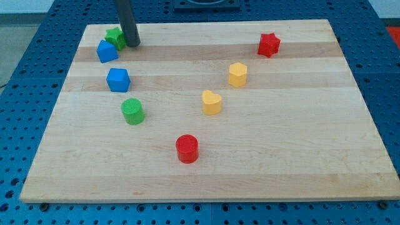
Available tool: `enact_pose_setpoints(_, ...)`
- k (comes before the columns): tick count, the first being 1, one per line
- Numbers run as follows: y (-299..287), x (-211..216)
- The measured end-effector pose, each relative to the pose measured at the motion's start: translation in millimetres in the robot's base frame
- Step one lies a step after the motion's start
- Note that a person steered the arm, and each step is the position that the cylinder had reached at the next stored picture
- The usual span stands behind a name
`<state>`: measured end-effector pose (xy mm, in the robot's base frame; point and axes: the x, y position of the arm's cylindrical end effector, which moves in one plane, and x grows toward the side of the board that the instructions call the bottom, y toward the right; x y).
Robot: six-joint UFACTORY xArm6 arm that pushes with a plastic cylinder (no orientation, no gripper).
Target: Move the green circle towards the red circle
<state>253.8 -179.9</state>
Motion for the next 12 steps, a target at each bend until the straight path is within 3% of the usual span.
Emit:
enact_pose_setpoints(3,-48,-57)
enact_pose_setpoints(4,-37,-50)
enact_pose_setpoints(6,96,82)
enact_pose_setpoints(7,96,136)
enact_pose_setpoints(9,88,183)
enact_pose_setpoints(11,37,154)
enact_pose_setpoints(12,-1,180)
